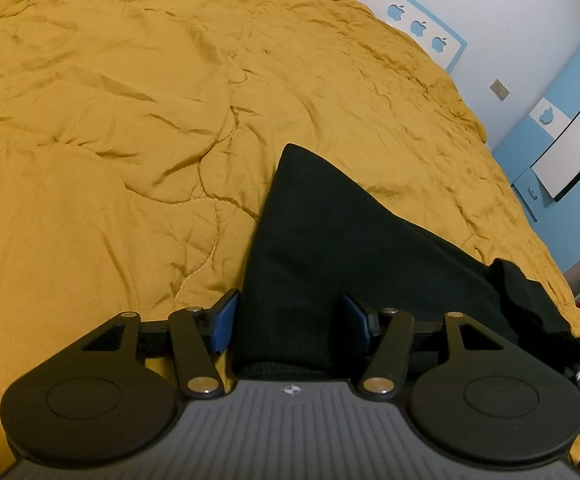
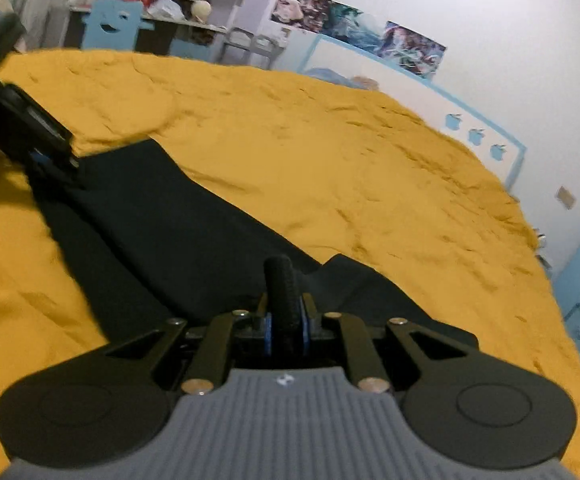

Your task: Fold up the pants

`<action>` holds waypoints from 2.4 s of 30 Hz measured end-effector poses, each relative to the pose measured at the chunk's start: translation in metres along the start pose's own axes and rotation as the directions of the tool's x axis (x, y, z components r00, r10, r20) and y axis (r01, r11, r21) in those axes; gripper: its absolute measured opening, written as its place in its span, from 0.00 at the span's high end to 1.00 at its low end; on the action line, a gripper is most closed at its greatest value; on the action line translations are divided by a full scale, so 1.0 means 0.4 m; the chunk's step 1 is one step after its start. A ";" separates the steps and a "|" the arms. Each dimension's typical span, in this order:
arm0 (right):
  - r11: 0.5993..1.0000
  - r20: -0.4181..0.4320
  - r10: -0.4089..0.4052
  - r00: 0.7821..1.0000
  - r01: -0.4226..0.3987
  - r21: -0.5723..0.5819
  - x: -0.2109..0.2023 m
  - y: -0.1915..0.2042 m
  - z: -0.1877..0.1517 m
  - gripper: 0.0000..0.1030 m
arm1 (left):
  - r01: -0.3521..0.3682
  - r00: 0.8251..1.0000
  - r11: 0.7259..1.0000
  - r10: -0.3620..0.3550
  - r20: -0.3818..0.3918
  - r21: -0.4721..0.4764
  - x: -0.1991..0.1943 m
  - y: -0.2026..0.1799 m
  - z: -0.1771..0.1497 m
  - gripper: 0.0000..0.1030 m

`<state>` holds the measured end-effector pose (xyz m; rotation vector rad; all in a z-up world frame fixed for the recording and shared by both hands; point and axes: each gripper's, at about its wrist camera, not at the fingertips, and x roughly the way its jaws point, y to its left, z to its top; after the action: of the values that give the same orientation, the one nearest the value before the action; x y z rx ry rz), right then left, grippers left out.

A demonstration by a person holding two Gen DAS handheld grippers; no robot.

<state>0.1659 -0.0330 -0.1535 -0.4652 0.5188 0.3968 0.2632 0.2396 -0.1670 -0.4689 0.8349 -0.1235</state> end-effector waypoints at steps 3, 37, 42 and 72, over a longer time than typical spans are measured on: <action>0.996 -0.052 0.024 0.998 -0.028 -0.084 0.032 0.040 -0.038 0.90 | 0.001 1.000 1.000 -0.001 0.001 -0.001 -0.001 -0.002 0.000 0.35; 0.880 -0.392 -0.001 0.920 0.187 0.437 -0.008 -0.255 -0.133 0.62 | 0.015 1.000 0.999 -0.015 0.003 -0.032 -0.001 0.005 -0.002 0.35; 0.914 -0.287 -0.163 0.944 0.254 0.317 -0.027 -0.171 -0.081 0.62 | 0.031 0.999 0.997 -0.030 0.018 -0.073 -0.009 0.018 -0.003 0.35; 0.910 -0.060 -0.080 0.995 0.098 0.402 0.082 -0.042 -0.133 0.58 | -0.047 0.998 0.997 0.049 0.036 -0.064 -0.029 -0.042 0.009 0.87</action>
<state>0.1797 -0.0663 -0.2072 -0.0946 0.6018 0.1826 0.2595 0.2291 -0.1494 -0.5092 0.8140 -0.0438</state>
